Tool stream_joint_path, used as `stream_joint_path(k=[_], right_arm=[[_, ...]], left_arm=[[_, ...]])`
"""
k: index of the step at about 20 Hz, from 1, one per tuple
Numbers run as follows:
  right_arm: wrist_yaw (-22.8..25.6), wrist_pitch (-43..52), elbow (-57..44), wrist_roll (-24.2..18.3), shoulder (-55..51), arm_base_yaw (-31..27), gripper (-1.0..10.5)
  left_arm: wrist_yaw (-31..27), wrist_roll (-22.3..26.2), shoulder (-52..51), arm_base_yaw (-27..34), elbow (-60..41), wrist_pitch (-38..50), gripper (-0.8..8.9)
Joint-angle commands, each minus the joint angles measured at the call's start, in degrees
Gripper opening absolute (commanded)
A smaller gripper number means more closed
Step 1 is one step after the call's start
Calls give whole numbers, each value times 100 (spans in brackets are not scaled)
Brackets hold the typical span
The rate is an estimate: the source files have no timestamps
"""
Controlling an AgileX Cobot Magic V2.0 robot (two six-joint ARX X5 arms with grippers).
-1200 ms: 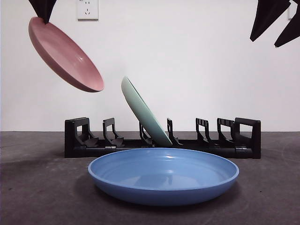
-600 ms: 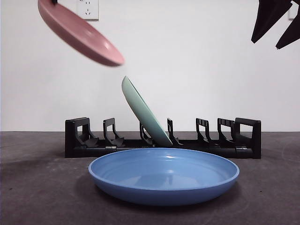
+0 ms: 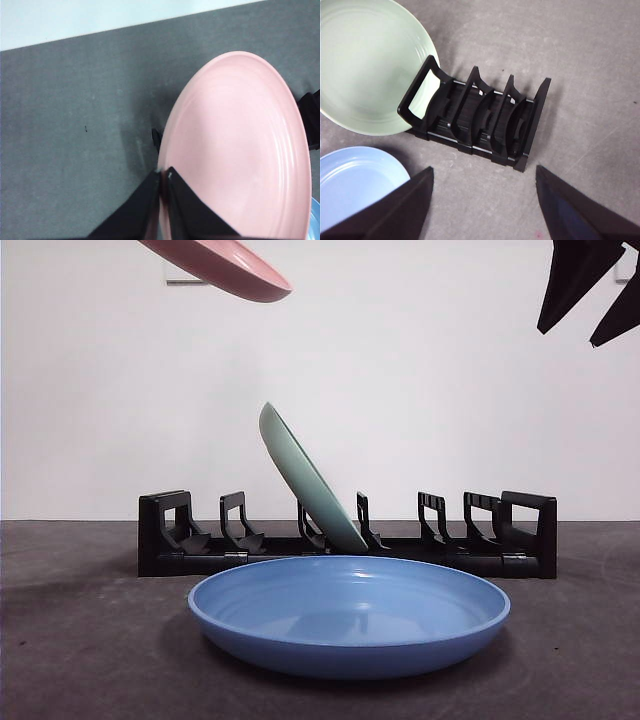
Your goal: Place the plate
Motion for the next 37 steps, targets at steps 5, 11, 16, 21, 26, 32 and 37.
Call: stream_joint_path(k=[5, 11, 16, 21, 26, 32, 37], right_arm=[[2, 15, 116, 59, 44, 24, 324], [2, 15, 116, 59, 44, 24, 324], [4, 17, 116, 57, 44, 24, 324], [7, 15, 116, 57, 44, 24, 324], [4, -2, 116, 59, 44, 24, 325], [4, -52, 116, 59, 44, 24, 324], [4, -68, 116, 59, 44, 24, 324]], left_arm=[[37, -105, -166, -74, 136, 793, 8], [37, -79, -168, -236, 136, 1718, 9], [37, 129, -168, -378, 57, 2068, 10], [46, 190, -490, -654, -802, 2673, 10], [46, 107, -1620, -837, -3154, 3733, 10], [55, -376, -3064, -935, -5654, 4404, 10], [378, -1001, -3672, -1080, -6898, 4649, 9]])
